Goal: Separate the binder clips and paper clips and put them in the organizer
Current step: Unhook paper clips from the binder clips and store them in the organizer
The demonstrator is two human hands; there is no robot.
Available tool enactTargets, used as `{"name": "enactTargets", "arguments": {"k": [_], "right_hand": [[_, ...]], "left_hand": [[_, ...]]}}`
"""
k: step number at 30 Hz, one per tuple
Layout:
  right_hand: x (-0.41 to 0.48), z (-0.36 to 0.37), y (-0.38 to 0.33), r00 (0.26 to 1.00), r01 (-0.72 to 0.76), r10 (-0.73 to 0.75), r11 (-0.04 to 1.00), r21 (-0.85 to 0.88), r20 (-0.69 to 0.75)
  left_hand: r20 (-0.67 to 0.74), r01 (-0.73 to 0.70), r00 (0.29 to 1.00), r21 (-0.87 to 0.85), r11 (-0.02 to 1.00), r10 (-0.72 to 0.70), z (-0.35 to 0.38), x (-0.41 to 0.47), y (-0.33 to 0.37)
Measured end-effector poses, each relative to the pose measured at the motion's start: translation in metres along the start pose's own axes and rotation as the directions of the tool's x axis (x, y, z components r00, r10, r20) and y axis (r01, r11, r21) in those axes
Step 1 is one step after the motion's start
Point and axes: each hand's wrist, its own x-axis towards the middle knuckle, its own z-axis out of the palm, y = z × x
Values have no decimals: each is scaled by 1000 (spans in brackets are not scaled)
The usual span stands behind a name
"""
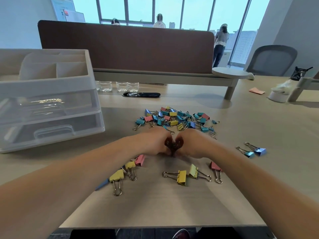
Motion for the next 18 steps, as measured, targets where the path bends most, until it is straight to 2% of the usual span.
{"name": "enactTargets", "arguments": {"k": [10,18], "right_hand": [[10,1,-4,999,-10,9,1000,-21,-31],[7,8,0,991,25,-19,999,41,-135]], "left_hand": [[-90,69,993,-39,997,-72,3,4,11],[-117,76,989,-126,989,-91,4,5,8]]}}
